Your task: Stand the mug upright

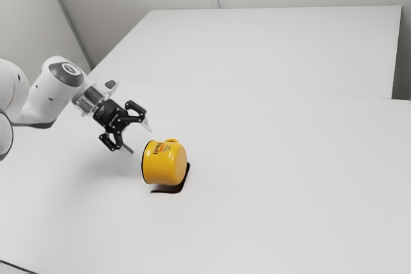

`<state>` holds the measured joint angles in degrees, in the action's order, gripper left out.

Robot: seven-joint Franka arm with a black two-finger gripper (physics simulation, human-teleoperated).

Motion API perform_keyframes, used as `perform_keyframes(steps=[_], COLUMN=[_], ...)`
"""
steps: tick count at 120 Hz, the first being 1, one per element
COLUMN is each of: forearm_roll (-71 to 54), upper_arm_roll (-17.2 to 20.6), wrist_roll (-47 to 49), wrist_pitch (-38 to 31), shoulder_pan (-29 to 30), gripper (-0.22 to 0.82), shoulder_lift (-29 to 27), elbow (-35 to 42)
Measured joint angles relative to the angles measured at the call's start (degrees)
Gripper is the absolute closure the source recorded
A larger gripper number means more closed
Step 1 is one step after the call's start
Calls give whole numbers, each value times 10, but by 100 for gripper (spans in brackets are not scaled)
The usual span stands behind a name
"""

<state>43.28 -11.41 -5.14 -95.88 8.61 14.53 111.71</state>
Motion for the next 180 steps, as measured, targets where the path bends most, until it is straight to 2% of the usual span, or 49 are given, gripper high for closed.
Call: perform_keyframes(steps=[39, 71, 76, 96, 111, 122, 147, 180], forearm_roll=[85, 134, 139, 137, 138, 140, 120, -66], upper_arm_roll=[0, 0, 1, 2, 7, 13, 18, 44], wrist_roll=[-22, -38, -39, -44, -46, -47, -47, -39], wrist_pitch=[-1, -2, -3, -6, -9, -18, -33, -78], shoulder_pan=[-2, -8, -9, -15, -18, -22, -29, -56], gripper=[0, 1, 6, 47, 63, 69, 74, 77], shoulder_lift=[45, 51, 51, 50, 50, 50, 37, -57], elbow=[9, 8, 8, 2, -1, -3, -4, -1])
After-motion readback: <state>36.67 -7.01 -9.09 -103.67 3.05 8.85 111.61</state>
